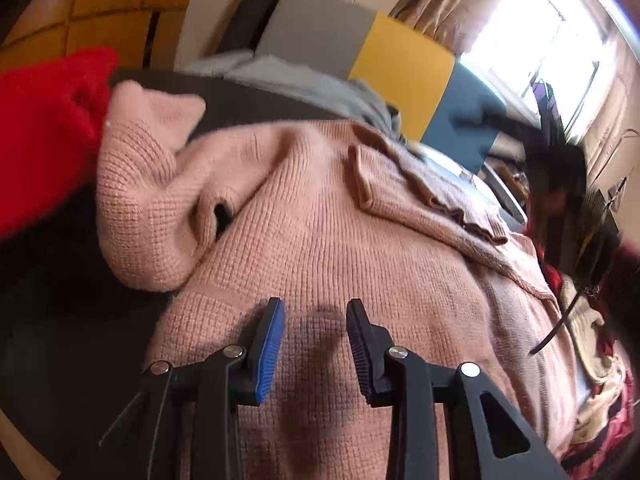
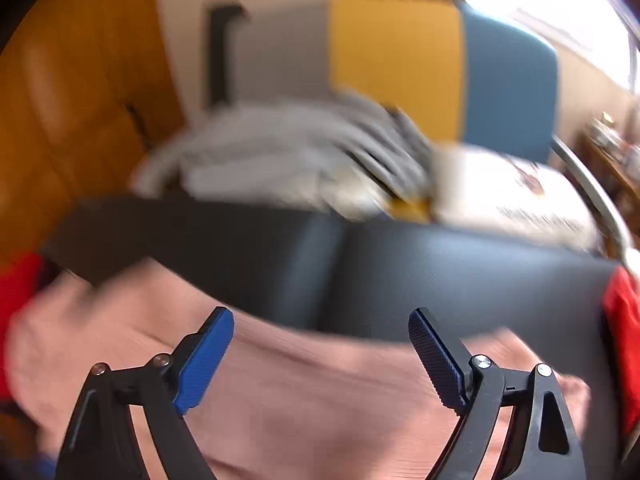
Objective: Fold clothes
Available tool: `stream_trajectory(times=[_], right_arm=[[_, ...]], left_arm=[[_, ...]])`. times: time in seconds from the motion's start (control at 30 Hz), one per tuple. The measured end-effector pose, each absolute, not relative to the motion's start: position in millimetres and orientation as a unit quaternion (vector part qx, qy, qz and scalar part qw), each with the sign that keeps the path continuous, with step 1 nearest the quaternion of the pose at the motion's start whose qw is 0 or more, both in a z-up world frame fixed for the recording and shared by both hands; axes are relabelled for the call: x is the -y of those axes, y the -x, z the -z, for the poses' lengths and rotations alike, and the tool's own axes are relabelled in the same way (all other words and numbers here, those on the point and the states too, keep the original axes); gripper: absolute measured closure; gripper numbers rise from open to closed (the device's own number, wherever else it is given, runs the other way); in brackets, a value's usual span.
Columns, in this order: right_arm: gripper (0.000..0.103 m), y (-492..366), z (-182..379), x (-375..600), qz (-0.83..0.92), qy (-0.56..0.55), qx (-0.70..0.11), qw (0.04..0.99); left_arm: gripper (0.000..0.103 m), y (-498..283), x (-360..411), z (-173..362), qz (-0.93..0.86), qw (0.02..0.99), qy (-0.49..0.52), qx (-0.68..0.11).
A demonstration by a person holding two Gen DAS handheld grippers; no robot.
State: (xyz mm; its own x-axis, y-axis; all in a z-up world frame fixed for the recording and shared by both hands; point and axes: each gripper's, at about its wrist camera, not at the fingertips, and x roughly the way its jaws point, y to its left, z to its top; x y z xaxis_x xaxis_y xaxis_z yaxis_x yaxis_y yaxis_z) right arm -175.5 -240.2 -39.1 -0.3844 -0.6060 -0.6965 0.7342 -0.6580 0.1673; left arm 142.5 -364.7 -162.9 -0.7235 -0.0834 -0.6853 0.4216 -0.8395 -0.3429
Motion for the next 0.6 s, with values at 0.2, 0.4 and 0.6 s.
stream_trajectory(times=[0.2, 0.4, 0.6], right_arm=[[0.007, 87.9, 42.8, 405.2, 0.642, -0.483, -0.108, 0.585], [0.007, 47.2, 105.1, 513.1, 0.591, -0.560, -0.214, 0.540], [0.018, 17.7, 132.3, 534.5, 0.584, -0.539, -0.302, 0.526]], left_arm=[[0.069, -146.8, 369.2, 167.8, 0.905, 0.121, -0.318, -0.255], [0.069, -154.3, 371.5, 168.0, 0.908, 0.106, -0.304, -0.268], [0.069, -167.0, 377.6, 166.4, 0.903, 0.096, -0.295, -0.297]])
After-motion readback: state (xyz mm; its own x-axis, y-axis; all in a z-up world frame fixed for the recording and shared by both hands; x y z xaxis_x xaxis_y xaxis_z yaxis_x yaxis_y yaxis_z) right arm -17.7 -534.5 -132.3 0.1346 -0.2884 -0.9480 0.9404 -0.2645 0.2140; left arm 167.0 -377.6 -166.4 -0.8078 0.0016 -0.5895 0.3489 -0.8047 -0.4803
